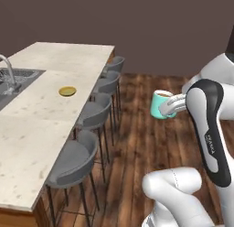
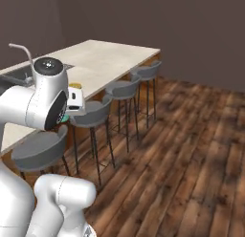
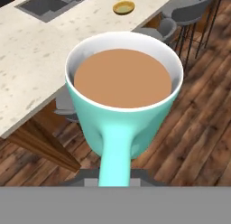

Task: Pick the cup of tea, navigate to the dining table, and place it on the saucer.

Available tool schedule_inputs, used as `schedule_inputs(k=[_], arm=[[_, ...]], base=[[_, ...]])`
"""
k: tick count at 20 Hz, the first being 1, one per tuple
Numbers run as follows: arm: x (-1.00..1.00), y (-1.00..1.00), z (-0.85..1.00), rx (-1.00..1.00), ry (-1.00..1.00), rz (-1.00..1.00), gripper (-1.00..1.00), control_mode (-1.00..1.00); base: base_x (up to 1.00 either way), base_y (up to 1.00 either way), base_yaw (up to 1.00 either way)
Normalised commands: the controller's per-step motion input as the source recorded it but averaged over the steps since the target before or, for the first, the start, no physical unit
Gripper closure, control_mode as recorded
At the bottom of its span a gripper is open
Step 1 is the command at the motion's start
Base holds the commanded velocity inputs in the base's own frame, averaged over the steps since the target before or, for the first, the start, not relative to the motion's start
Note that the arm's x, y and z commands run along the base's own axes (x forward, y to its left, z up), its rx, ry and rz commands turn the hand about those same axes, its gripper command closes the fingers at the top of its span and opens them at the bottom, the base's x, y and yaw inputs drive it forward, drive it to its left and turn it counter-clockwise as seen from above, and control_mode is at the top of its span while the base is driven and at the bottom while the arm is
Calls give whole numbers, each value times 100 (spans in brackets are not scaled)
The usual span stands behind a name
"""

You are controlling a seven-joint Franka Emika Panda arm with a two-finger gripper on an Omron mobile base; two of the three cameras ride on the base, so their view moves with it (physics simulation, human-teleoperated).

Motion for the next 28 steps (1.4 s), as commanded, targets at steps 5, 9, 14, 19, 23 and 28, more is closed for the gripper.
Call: schedule_inputs(k=[5,9,14,19,23,28], arm=[[0,0,0,0,0,0,100,100],[0,0,0,0,0,0,100,100],[0,0,0,0,0,0,100,100],[0,0,0,0,0,0,100,100],[0,0,0,0,0,0,100,100],[0,0,0,0,0,0,100,100]], base=[[78,-100,26],[85,-100,46],[97,-83,54],[99,-63,63],[89,-38,77],[73,-49,74]])
